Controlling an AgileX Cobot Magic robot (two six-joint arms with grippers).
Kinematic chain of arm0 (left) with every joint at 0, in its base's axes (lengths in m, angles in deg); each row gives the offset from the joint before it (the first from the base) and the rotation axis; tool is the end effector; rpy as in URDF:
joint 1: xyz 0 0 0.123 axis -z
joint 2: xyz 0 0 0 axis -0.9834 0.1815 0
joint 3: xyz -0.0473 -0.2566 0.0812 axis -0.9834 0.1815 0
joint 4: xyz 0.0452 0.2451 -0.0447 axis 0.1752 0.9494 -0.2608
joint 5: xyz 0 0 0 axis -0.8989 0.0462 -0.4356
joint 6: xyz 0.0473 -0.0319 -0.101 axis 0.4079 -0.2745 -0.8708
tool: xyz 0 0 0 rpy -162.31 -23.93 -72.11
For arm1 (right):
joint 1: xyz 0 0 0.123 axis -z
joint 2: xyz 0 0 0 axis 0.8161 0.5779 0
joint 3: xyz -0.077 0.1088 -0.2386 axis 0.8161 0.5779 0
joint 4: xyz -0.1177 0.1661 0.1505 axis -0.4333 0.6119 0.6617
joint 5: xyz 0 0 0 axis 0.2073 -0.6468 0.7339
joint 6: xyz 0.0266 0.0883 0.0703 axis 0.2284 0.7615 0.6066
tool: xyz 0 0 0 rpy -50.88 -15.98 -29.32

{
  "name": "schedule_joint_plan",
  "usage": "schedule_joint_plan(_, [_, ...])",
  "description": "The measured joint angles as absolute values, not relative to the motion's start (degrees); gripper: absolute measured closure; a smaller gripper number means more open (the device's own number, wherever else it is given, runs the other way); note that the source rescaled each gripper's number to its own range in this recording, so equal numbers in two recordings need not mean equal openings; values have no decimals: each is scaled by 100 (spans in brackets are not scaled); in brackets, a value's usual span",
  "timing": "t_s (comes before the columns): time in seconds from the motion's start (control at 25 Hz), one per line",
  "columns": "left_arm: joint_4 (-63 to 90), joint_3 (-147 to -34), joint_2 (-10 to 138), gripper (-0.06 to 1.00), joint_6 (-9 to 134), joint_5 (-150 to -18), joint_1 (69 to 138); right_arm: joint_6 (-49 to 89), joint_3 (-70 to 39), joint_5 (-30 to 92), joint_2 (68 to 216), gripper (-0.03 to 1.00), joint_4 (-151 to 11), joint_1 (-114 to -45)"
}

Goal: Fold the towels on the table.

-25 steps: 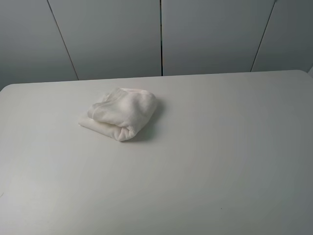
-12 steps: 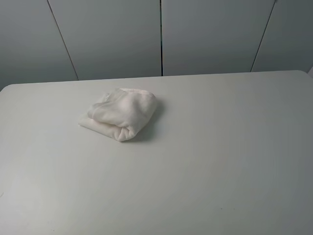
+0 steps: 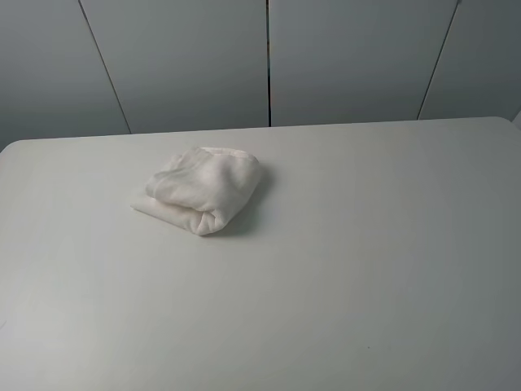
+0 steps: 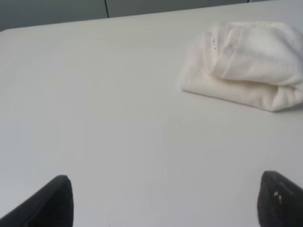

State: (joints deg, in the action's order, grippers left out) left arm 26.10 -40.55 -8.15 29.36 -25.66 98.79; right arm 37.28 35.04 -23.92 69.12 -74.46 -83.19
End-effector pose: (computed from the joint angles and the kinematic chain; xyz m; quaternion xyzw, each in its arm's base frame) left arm 0.0280 -0.0112 0.2686 0.1542 0.8458 -0.0856 0.5035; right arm 0.0198 0.0184 0.2664 -0.2550 0.8240 0.1321 0.4885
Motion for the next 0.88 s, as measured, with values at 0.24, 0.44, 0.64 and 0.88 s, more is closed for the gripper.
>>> schedule_joint_plan(0.24, [2622,-4031,-815,-6,2992,-2566,9879,3716,3504,-2392,6912,-3,-7413,-8319])
schedule_joint_plan(0.44, [2602,-4032,-868,-6,2981,-2566,9529,3787,3516,-2319,6890,-3,-7413,-7905])
schedule_joint_plan(0.64, [2602,-4032,-916,-6,2957,-2566,8489,3831,3516,-2310,6890,-3,-7413,-6859])
schedule_joint_plan(0.88, [2613,-4032,-916,-6,2947,-2566,7723,3930,3524,-2310,6890,-3,-7436,-6135])
